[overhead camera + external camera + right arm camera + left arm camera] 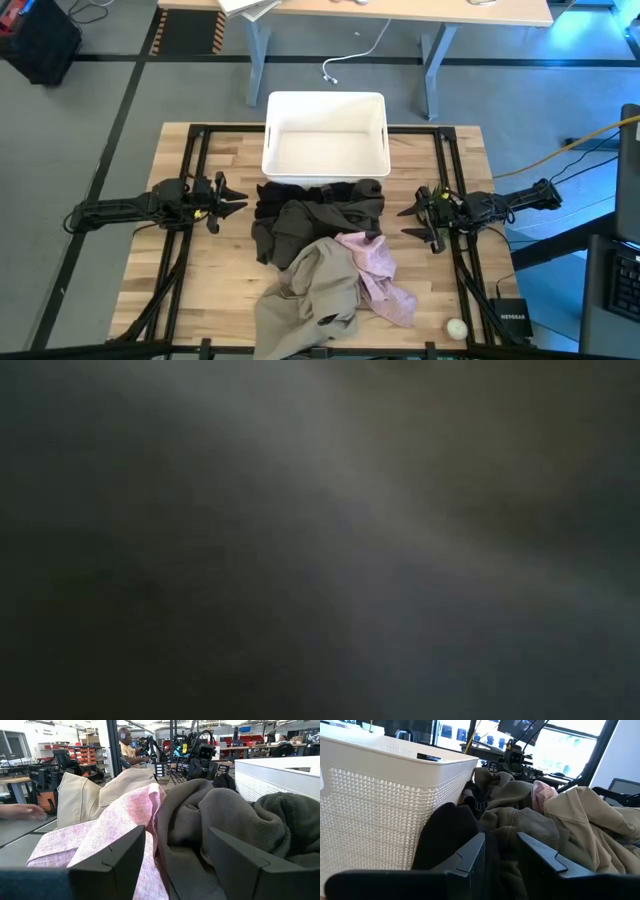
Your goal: Sort clothes
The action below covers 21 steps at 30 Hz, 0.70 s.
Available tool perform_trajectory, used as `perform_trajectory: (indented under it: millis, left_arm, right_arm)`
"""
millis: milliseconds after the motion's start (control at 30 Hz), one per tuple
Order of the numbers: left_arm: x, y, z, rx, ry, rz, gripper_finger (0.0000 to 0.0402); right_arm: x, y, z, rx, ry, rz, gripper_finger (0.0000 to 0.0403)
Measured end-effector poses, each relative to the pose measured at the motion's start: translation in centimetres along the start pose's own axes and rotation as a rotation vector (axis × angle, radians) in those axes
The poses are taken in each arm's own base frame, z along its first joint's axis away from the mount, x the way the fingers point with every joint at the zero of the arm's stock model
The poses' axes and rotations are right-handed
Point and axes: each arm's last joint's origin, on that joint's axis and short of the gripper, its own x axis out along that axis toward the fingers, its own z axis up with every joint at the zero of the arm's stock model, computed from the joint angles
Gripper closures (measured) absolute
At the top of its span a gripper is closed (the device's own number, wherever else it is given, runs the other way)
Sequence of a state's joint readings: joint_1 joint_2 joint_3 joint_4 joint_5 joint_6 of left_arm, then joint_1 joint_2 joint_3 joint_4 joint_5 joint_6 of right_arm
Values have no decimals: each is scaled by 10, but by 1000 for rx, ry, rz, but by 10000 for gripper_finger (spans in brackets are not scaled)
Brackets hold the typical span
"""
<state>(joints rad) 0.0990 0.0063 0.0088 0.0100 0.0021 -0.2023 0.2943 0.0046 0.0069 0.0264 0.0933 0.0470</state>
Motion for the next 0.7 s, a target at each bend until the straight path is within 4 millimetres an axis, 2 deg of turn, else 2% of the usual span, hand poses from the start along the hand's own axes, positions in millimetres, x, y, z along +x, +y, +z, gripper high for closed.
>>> perform_trajectory:
  millis: [100, 233, 367, 467, 600, 700]
  left_arm:
    - [0, 0, 0, 0, 0, 0, 298]
    - [0, 0, 0, 0, 0, 0, 298]
    - [0, 0, 0, 0, 0, 0, 298]
    - [0, 0, 0, 0, 0, 0, 298]
    - [0, 0, 1, 6, -14, 8, 298]
    - [-1, -1, 12, 52, -133, 28, 298]
  right_arm:
    - [0, 0, 0, -12, -3, -1, 172]
    - [0, -1, 1, -147, -7, -45, 172]
    - [0, -1, 1, -154, -8, -48, 172]
    - [0, 0, 2, -53, -25, -19, 172]
    - [-1, 1, 13, 36, -133, 16, 172]
    - [-2, 0, 22, 57, -227, -6, 172]
